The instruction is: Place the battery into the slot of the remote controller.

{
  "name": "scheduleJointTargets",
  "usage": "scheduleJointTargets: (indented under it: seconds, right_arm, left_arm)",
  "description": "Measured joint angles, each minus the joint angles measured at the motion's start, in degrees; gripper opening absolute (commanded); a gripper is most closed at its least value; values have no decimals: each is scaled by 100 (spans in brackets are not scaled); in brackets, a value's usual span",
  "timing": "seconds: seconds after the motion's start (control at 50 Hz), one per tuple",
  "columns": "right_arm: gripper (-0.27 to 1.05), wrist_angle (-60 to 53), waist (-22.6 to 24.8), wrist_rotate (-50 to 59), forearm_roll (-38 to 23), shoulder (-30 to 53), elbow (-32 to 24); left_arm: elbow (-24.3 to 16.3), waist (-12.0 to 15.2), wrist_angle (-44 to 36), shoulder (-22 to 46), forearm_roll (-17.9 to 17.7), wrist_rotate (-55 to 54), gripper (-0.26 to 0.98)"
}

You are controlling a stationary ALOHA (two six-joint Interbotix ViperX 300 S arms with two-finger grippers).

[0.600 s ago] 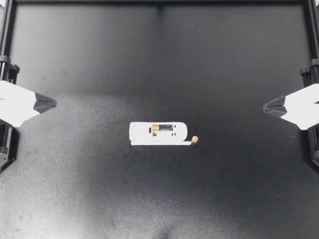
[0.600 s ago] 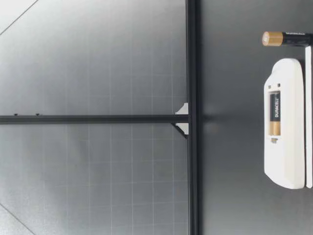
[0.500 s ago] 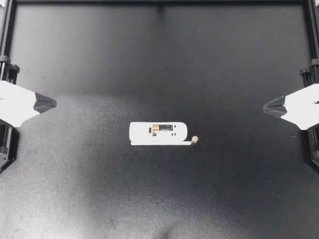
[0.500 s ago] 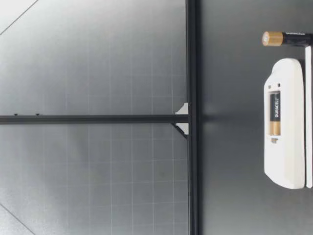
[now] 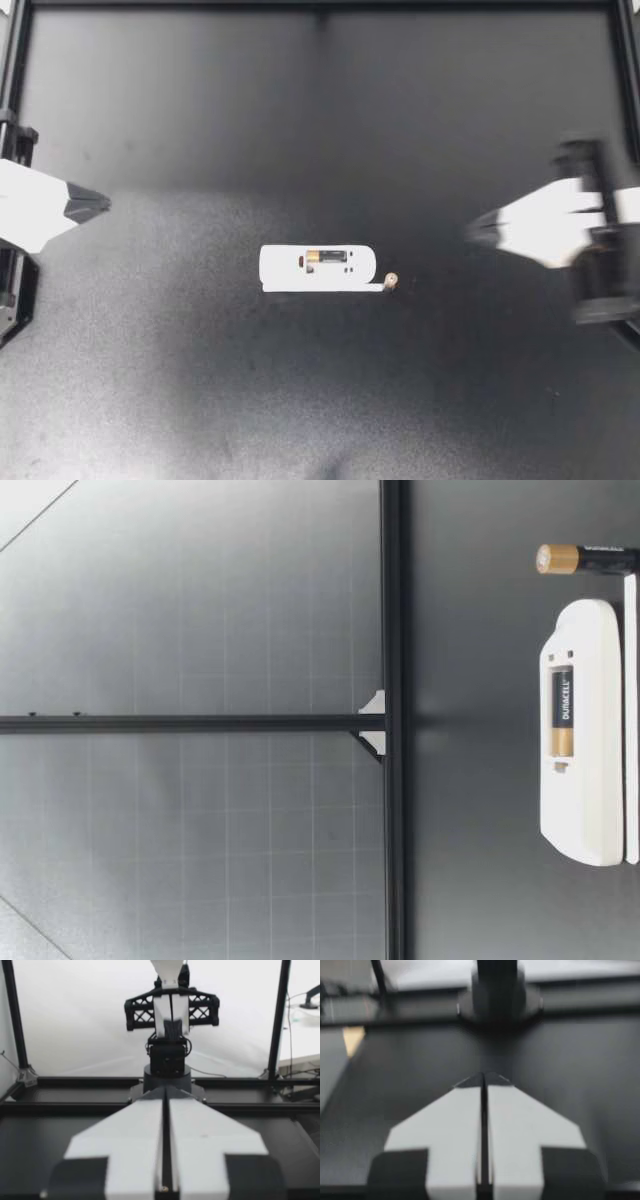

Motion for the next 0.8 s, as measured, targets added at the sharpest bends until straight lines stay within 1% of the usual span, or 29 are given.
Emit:
scheduleJointTargets:
  seconds: [0.3,0.44,0.52,0.68,0.8]
  right_arm:
    - [-17,2224,-97,9,-9,1389,-1169]
    - [-15,2927,-185,9,-35,1898,-1521]
    - [-13,3146,-246,9,-62,2118,-1617]
    - [-1,3270,-272,9,-114,2408,-1714]
    - [16,3313,-290,0,-123,2566,-1740]
  left_arm:
    - [44,9,9,53,9,0,-13]
    - [53,9,0,62,9,0,-13]
    - [53,9,0,88,9,0,-13]
    - [70,9,0,132,9,0,-13]
    - [62,9,0,167,9,0,-13]
